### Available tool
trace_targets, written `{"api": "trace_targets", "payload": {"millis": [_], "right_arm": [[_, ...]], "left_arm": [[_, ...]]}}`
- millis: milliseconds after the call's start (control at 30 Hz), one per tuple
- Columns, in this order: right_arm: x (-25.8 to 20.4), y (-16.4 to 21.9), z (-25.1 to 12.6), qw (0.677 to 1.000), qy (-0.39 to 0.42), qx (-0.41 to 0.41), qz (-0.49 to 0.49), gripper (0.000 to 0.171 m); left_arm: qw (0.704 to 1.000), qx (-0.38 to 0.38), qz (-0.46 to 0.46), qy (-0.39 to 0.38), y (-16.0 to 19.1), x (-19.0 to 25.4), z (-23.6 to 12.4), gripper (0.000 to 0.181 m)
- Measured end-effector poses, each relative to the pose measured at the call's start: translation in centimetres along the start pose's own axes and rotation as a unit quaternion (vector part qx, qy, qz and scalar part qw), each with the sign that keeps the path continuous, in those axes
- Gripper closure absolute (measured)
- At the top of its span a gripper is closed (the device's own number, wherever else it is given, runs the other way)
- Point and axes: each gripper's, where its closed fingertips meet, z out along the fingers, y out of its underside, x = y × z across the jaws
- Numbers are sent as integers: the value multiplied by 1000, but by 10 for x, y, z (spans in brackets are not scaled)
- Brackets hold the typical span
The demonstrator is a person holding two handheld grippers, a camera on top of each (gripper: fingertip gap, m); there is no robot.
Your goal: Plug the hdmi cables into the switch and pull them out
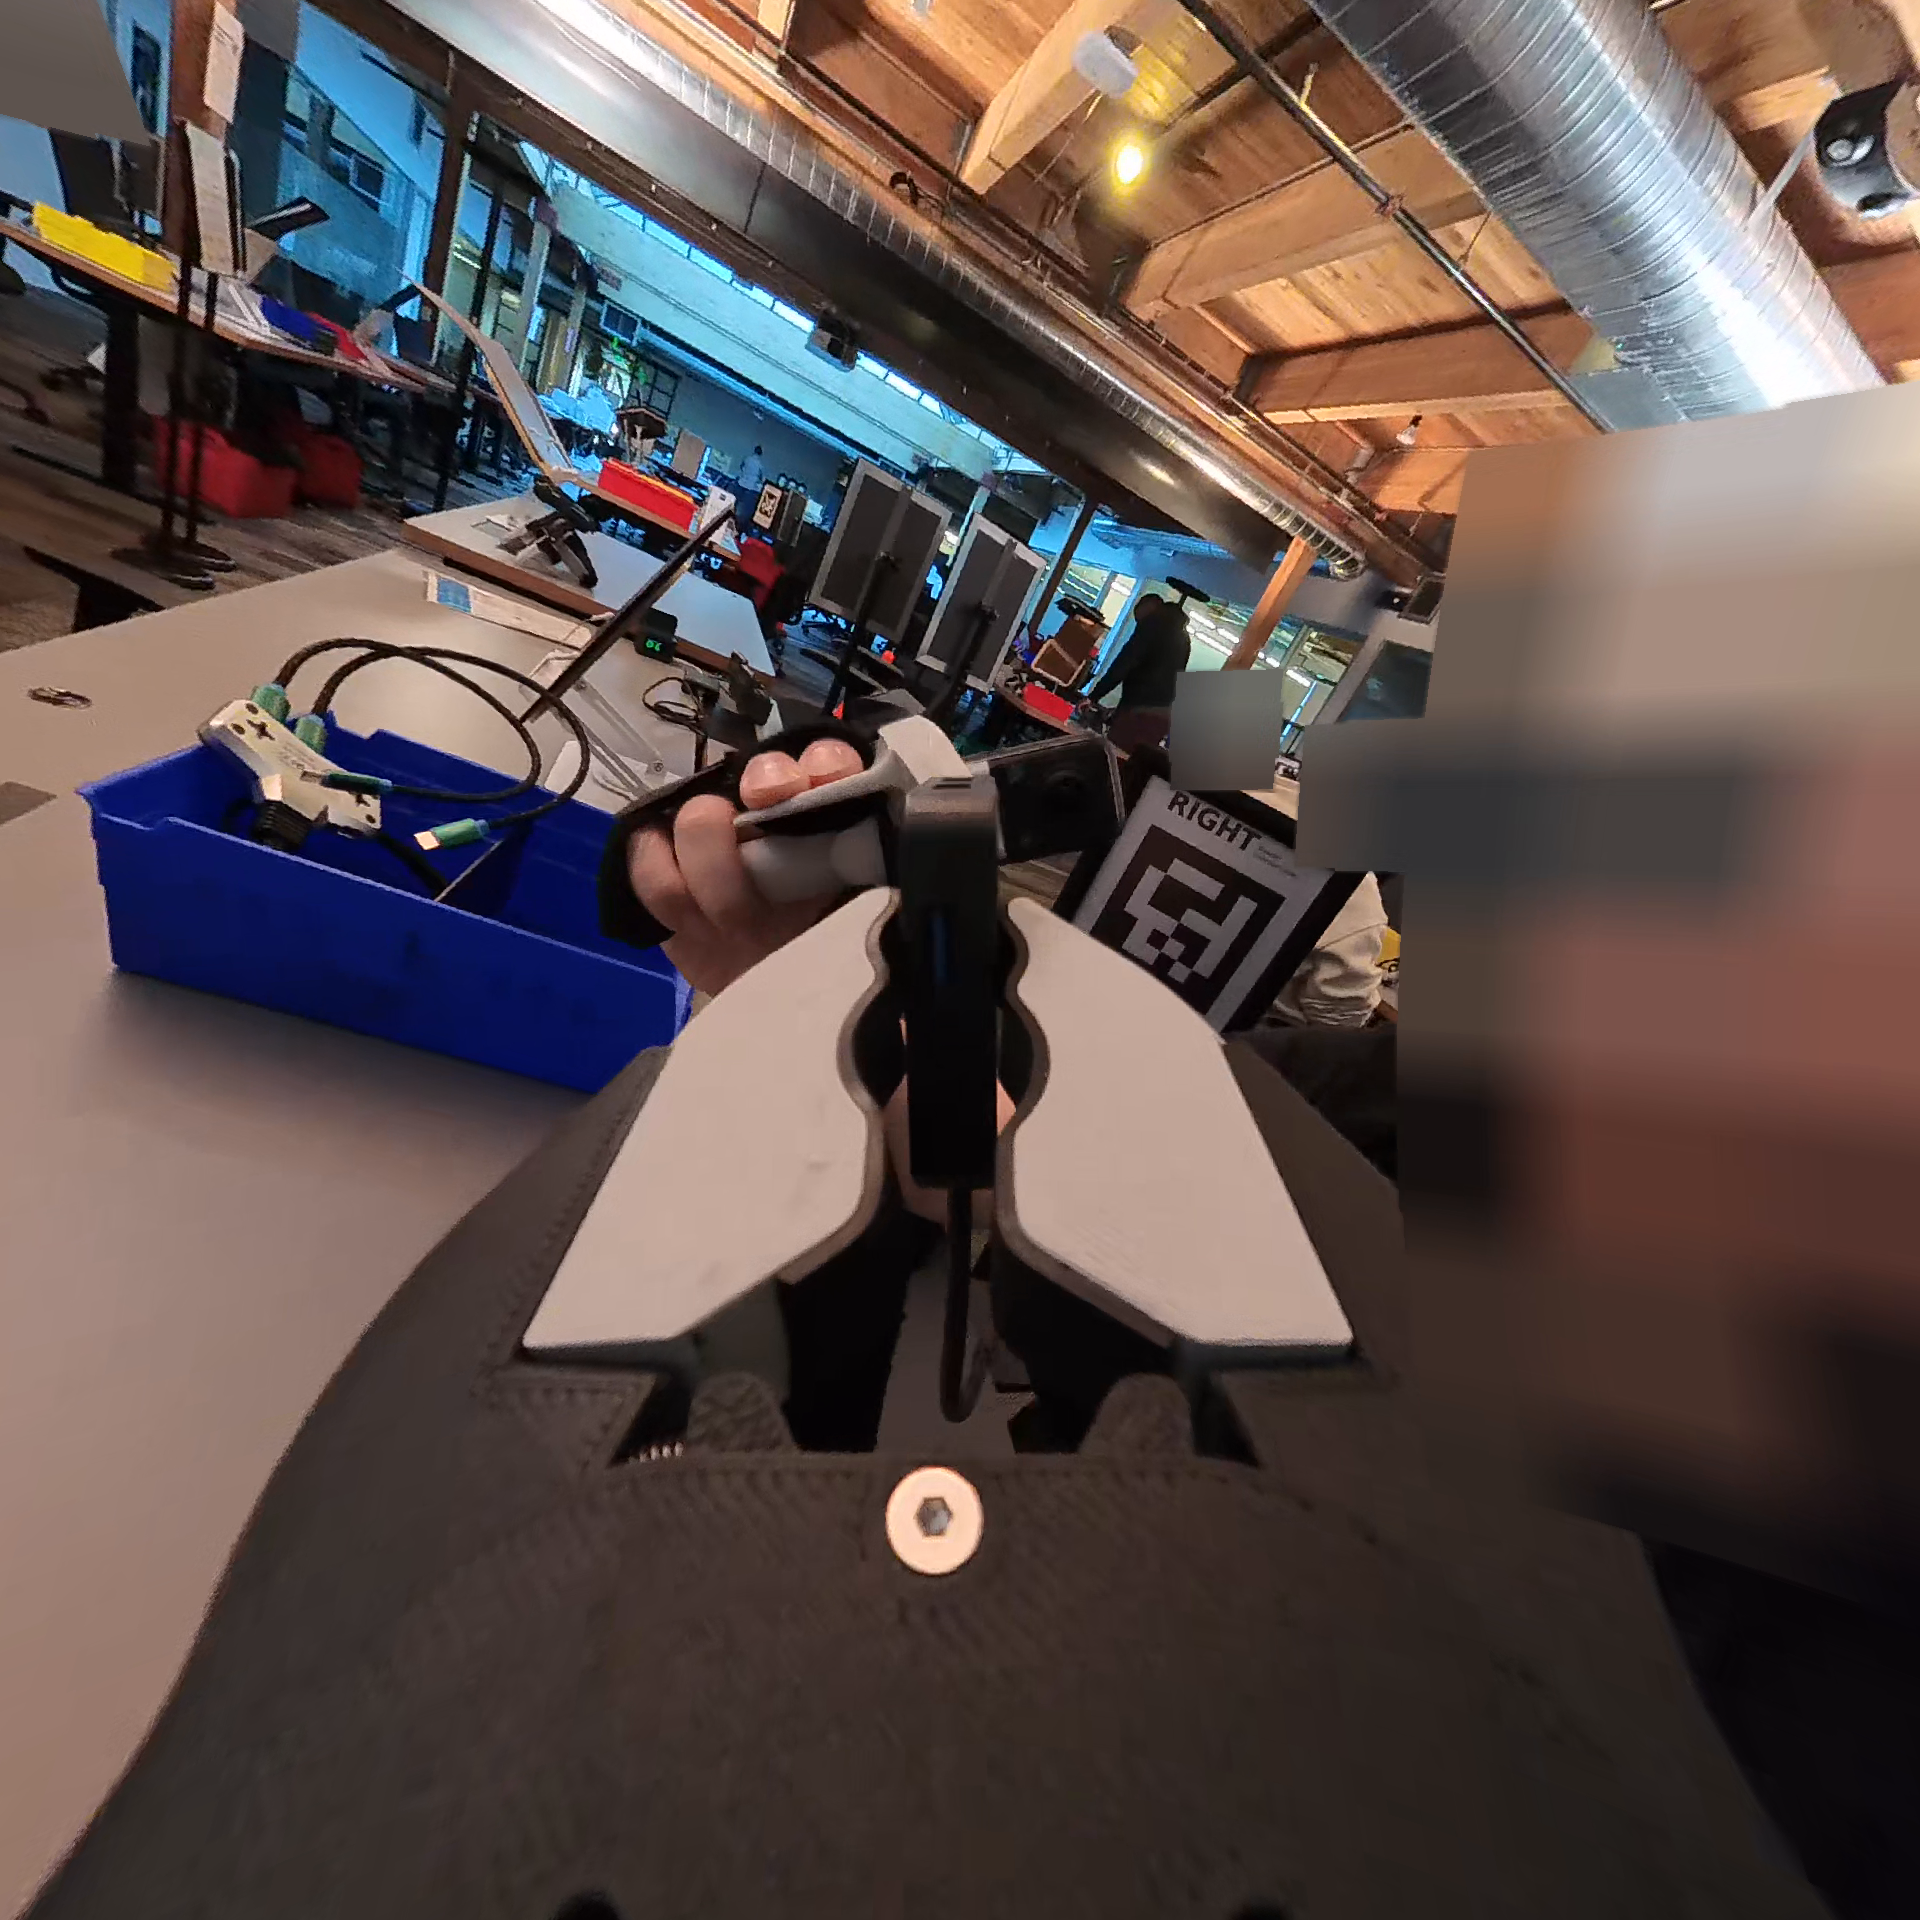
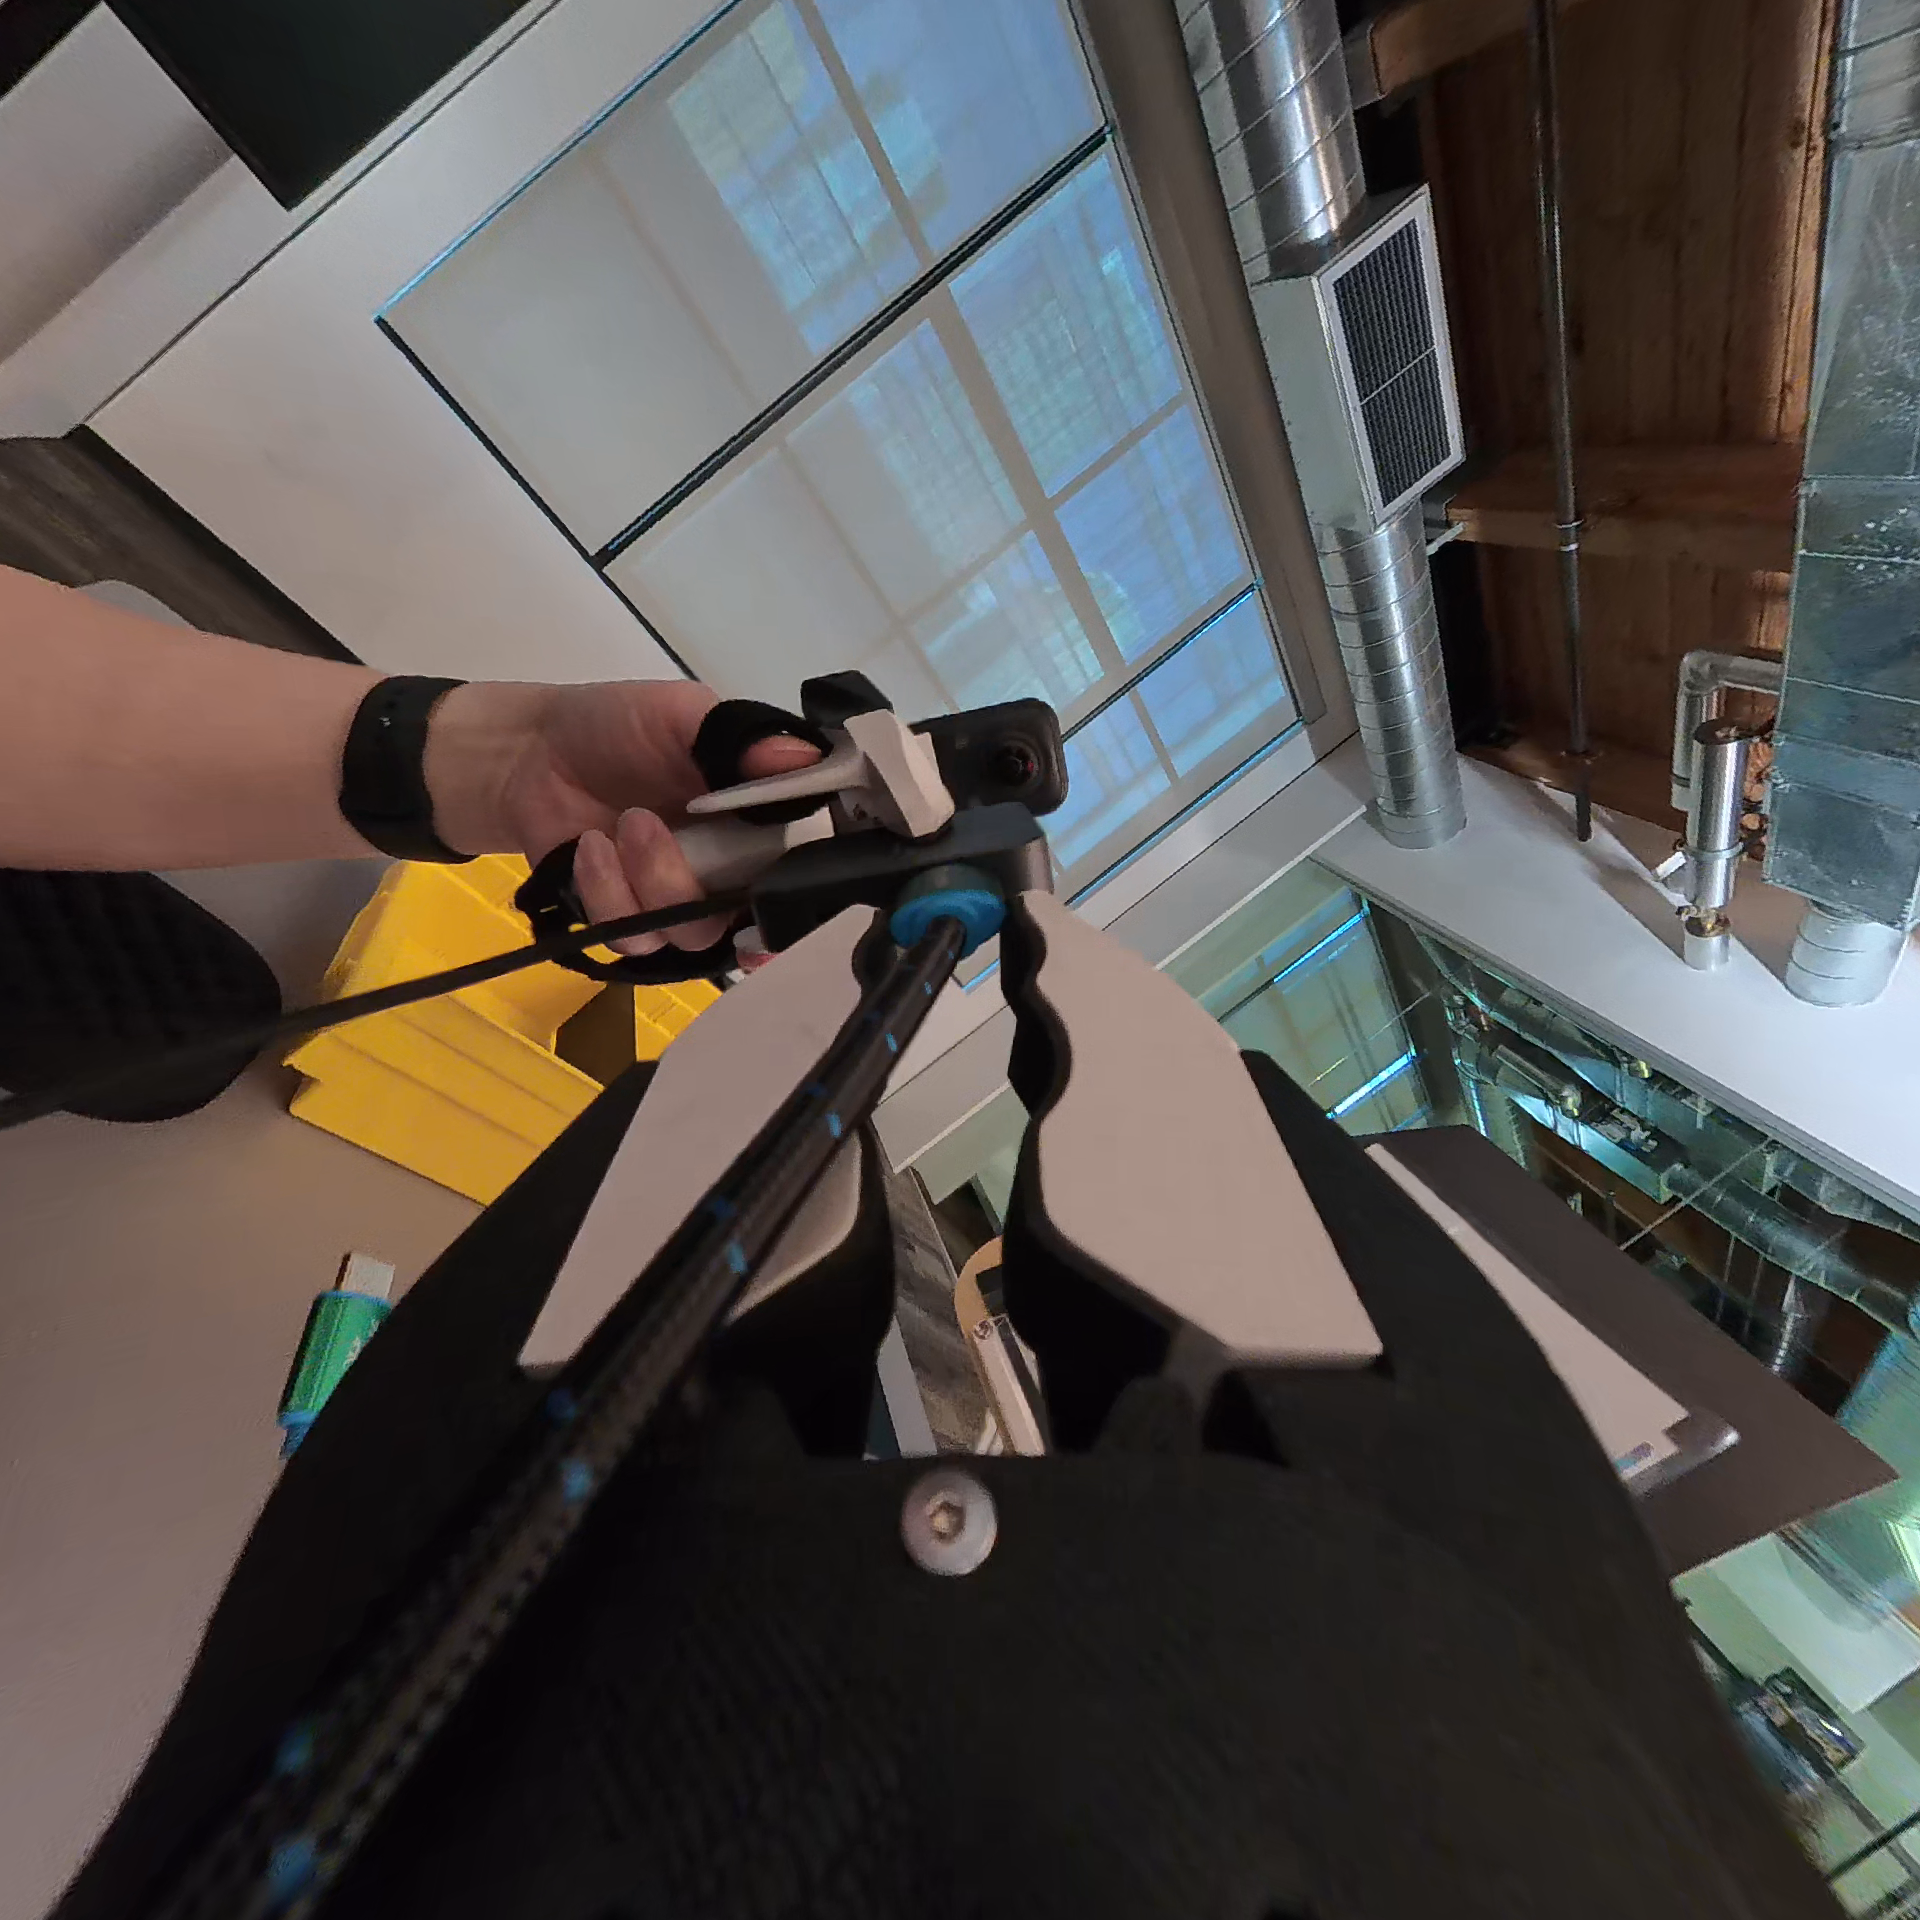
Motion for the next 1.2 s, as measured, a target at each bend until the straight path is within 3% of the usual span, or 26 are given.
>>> {"api": "trace_targets", "payload": {"millis": [267, 400, 467, 500, 567, 633, 667, 767, 967, 1067, 1133, 1200], "right_arm": [[2, 8, 0, 1000, -17, -20, -8, 150], [20, 60, -21, 986, -12, -162, -31, 155], [46, 82, -37, 976, 39, -200, 74, 157], [50, 80, -39, 971, 37, -172, 159, 158], [49, 59, -32, 942, -4, -91, 324, 159], [35, 54, -21, 905, -45, -90, 413, 145], [20, 61, -15, 894, -69, -126, 425, 135], [-24, 82, -7, 861, -135, -224, 436, 126], [-53, 82, -3, 798, -222, -231, 510, 156], [-51, 83, -8, 815, -224, -237, 478, 157], [-41, 85, -13, 825, -204, -236, 471, 157], [-20, 82, -18, 833, -170, -214, 482, 157]], "left_arm": [[999, -14, 5, -32, -1, -4, -1, 168], [998, -40, 22, -32, 2, 1, -11, 168], [995, -51, 51, -67, 3, -6, -18, 168], [992, -63, 63, -86, 5, -11, -19, 168], [981, -98, 79, -148, 14, -29, -19, 168], [966, -143, 97, -190, 28, -45, -17, 168], [961, -160, 100, -203, 34, -52, -15, 168], [956, -188, 93, -206, 46, -61, -7, 168], [949, -211, 104, -211, 55, -67, -4, 168], [956, -191, 96, -202, 49, -64, -2, 166], [962, -149, 94, -206, 33, -59, -9, 150], [967, -101, 91, -213, 14, -51, -23, 146]]}}
